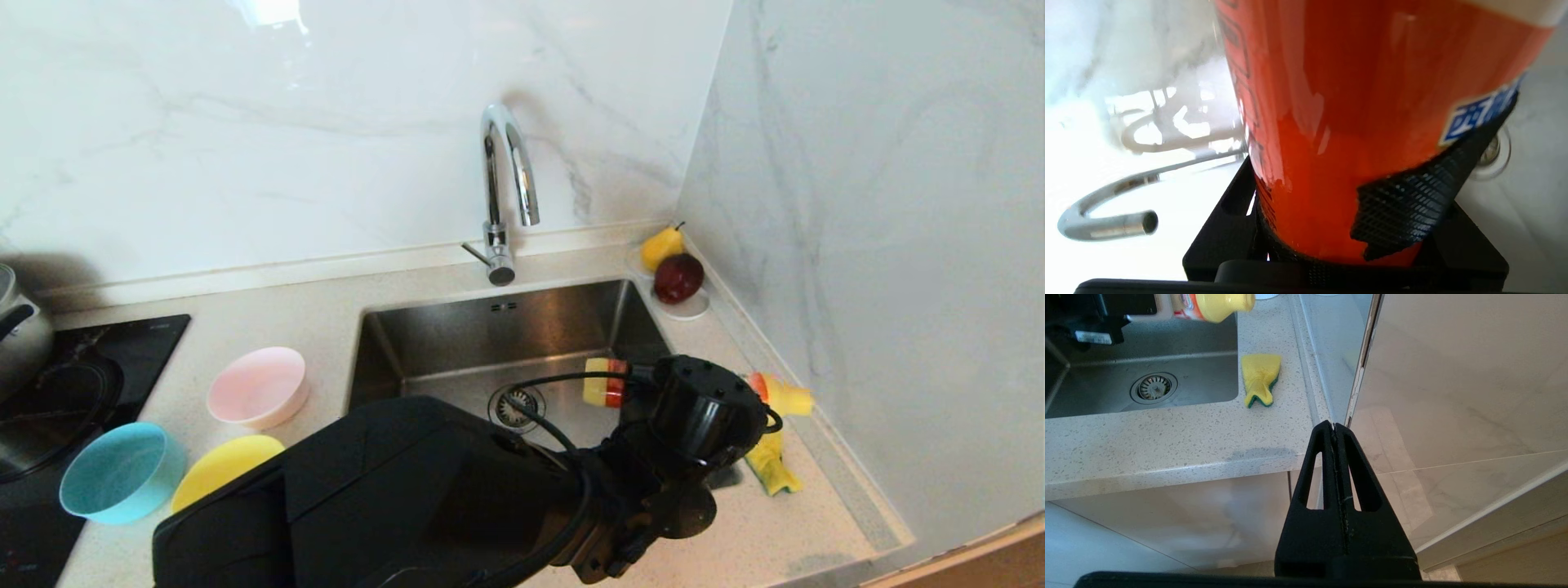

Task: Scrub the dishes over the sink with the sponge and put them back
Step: Squeeze it onto the sponge

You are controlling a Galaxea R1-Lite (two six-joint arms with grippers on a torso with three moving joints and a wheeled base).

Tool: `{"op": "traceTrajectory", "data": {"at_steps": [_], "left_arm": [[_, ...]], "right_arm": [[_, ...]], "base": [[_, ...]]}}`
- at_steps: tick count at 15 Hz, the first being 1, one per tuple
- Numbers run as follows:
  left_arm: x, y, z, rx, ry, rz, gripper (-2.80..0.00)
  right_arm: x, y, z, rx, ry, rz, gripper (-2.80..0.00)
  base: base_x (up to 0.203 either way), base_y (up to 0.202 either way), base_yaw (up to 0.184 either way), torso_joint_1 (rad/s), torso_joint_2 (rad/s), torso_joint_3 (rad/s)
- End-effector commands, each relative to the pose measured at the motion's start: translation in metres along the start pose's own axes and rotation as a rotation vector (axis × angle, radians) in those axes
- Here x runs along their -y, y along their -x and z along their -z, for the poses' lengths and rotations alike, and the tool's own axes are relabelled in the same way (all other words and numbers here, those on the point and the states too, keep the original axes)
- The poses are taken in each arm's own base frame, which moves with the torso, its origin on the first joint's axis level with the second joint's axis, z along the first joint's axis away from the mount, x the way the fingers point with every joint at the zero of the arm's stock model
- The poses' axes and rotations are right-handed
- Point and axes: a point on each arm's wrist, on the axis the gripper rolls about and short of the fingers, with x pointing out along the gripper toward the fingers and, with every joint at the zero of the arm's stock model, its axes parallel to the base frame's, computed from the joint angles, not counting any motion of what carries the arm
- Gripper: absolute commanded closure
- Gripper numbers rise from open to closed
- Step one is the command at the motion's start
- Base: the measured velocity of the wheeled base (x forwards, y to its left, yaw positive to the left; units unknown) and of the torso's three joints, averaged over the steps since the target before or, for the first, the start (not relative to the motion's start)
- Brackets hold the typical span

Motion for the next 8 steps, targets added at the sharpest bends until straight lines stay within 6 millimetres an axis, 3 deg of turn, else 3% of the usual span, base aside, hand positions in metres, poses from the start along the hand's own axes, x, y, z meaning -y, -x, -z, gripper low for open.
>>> {"op": "traceTrajectory", "data": {"at_steps": [1,8], "left_arm": [[0.006,-0.001,0.0,-0.027,-0.012,-0.001,0.0],[0.032,-0.005,0.0,-0.052,-0.028,0.001,0.0]], "right_arm": [[0.0,0.0,0.0,0.0,0.0,-0.001,0.0],[0.0,0.0,0.0,0.0,-0.001,-0.001,0.0]], "base": [[0.0,0.0,0.0,0.0,0.0,0.0],[0.0,0.0,0.0,0.0,0.0,0.0]]}}
